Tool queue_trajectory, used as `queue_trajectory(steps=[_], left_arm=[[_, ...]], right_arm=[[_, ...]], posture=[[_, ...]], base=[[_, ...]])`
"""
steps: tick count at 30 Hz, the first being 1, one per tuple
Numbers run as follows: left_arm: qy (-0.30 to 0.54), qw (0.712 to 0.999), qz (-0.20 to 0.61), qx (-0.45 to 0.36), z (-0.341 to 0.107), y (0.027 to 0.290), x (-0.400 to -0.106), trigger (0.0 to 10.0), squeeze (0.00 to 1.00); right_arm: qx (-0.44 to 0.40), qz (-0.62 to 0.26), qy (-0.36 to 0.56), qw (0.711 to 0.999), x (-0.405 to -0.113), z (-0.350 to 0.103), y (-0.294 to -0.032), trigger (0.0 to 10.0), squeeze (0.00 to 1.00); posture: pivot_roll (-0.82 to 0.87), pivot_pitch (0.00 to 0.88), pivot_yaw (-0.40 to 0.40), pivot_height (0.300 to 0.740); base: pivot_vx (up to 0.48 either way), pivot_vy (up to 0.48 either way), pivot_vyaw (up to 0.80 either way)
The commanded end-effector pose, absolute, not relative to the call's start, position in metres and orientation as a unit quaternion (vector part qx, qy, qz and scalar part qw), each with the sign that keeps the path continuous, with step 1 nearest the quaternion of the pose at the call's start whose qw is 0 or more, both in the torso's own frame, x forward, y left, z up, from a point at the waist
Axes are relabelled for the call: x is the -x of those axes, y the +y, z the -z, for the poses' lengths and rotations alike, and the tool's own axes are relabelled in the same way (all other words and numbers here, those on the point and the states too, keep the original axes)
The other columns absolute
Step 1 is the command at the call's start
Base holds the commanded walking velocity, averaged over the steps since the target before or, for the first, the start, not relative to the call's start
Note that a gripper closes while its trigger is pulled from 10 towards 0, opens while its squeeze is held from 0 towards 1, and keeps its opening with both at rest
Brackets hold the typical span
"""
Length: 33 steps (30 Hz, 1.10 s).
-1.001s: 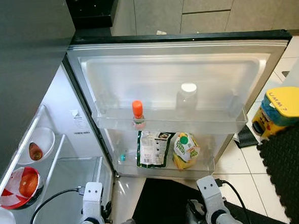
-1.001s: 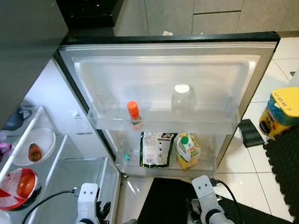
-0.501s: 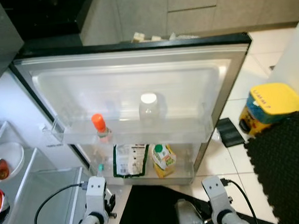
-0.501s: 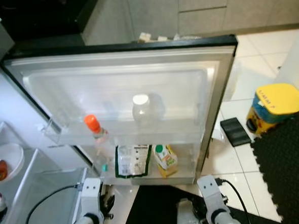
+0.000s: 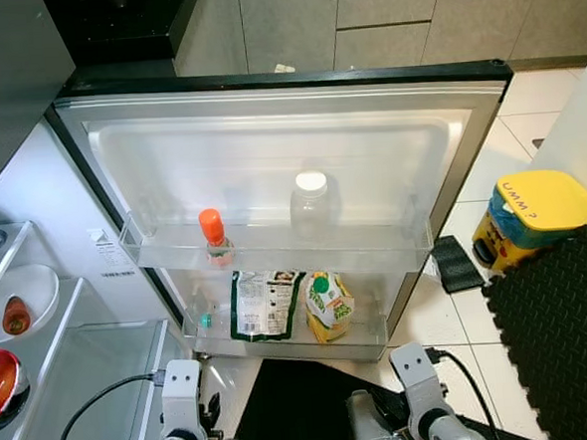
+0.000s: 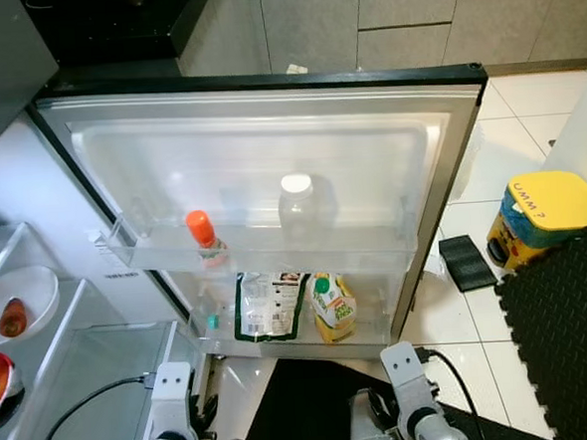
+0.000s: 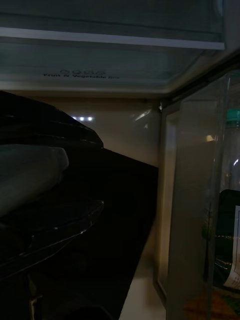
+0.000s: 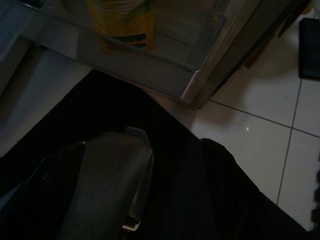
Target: Restocking fridge
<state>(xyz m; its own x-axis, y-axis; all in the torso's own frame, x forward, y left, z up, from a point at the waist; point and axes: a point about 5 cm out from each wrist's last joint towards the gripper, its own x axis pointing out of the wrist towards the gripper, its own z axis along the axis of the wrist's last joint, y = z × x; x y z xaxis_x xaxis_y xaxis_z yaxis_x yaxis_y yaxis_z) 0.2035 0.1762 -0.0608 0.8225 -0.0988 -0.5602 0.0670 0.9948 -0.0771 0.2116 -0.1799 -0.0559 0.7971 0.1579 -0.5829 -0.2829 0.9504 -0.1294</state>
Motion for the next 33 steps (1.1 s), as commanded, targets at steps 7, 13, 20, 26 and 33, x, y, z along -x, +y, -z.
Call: queue_trajectory(steps=[7,13,20,26,33], left_arm=[[0.311,0.949,0.054,0.001,0.068,0.178,-0.189,10.0,0.0],[0.301,0.953,0.036,0.01,0.068,0.179,-0.187,10.0,0.0],[0.303,0.952,0.031,0.005,0.071,0.179,-0.179,10.0,0.0],[0.3,0.953,0.032,-0.002,0.071,0.179,-0.175,10.0,0.0],[0.296,0.954,0.034,-0.012,0.071,0.178,-0.173,10.0,0.0]], right_arm=[[0.087,-0.138,0.333,0.929,-0.197,0.067,-0.169,10.0,0.0],[0.111,-0.144,0.333,0.925,-0.201,0.066,-0.169,10.0,0.0],[0.12,-0.174,0.334,0.919,-0.204,0.064,-0.167,10.0,0.0],[0.104,-0.201,0.326,0.918,-0.207,0.062,-0.161,10.0,0.0],[0.125,-0.201,0.328,0.914,-0.21,0.062,-0.156,10.0,0.0]], posture=[[-0.14,0.106,0.036,0.671],[-0.12,0.105,-0.006,0.671],[-0.09,0.103,-0.05,0.671],[-0.08,0.097,-0.059,0.671],[-0.06,0.091,-0.087,0.675]], base=[[0.0,0.0,0.0],[0.0,0.0,0.0],[0.0,0.0,0.0],[0.0,0.0,0.0],[0.0,0.0,0.0]])
